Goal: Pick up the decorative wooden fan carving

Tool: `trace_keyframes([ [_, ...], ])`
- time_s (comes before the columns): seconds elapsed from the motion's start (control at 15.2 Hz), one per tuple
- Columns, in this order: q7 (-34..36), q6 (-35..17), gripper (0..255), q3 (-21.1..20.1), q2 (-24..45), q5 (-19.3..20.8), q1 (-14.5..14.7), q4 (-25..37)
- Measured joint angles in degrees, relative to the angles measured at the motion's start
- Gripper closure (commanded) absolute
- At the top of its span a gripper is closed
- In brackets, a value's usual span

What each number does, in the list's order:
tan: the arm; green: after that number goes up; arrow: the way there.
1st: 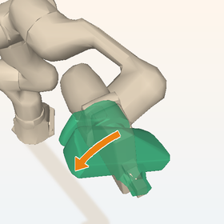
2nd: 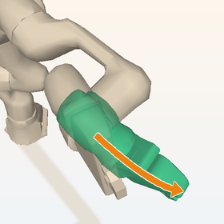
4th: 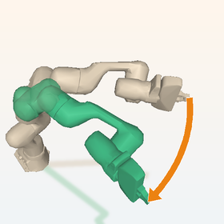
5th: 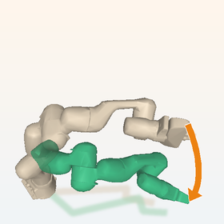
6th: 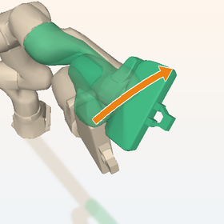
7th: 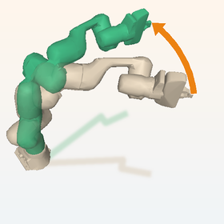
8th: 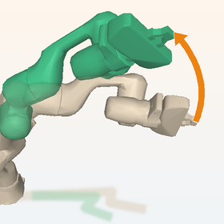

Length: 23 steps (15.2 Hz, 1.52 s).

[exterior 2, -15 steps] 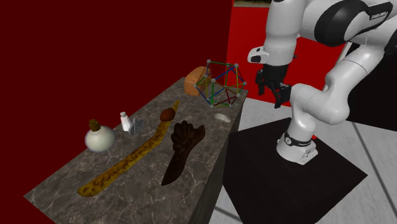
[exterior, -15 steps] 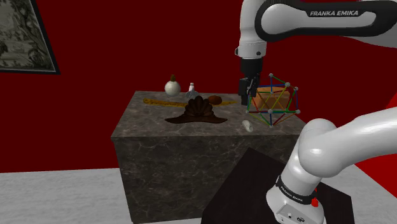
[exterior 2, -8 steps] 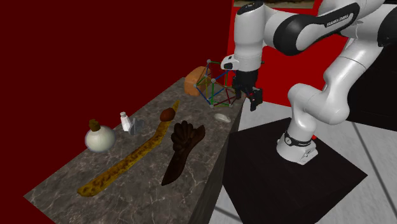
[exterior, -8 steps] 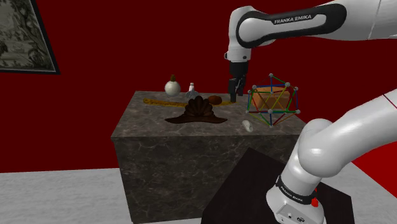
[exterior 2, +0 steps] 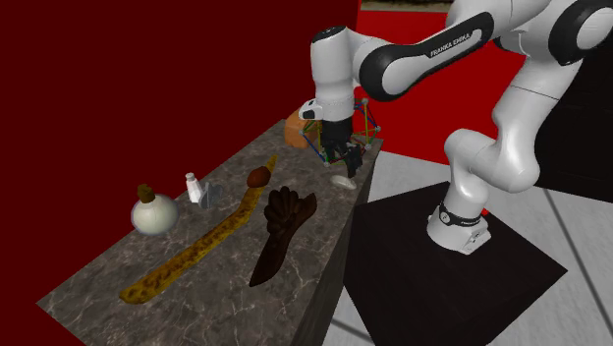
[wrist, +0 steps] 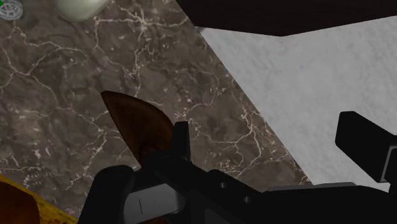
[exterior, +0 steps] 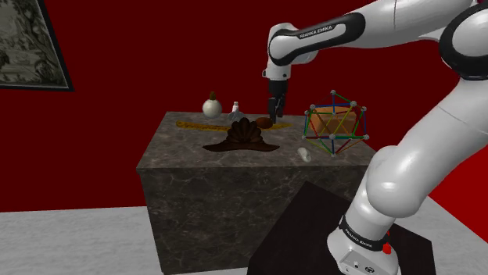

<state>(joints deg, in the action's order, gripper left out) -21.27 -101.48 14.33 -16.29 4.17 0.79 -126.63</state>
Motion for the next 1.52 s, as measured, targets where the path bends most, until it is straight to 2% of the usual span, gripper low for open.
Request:
trace_keyframes([
  [0.4,-9.75,-3.12,0,3.36,14.1,-4.55,-0.3,10.16],
  [0.86,-19.78,-2.35,0,4.02,31.71,-11.66,-2.95,26.64],
  [1.39,-21.4,-7.0,0,3.69,34.86,-12.98,-3.47,24.83],
  [1.45,-21.45,-7.2,255,3.69,34.91,-13.0,-3.49,24.68],
  [1.52,-21.47,-7.31,255,3.69,34.94,-13.01,-3.5,24.61],
])
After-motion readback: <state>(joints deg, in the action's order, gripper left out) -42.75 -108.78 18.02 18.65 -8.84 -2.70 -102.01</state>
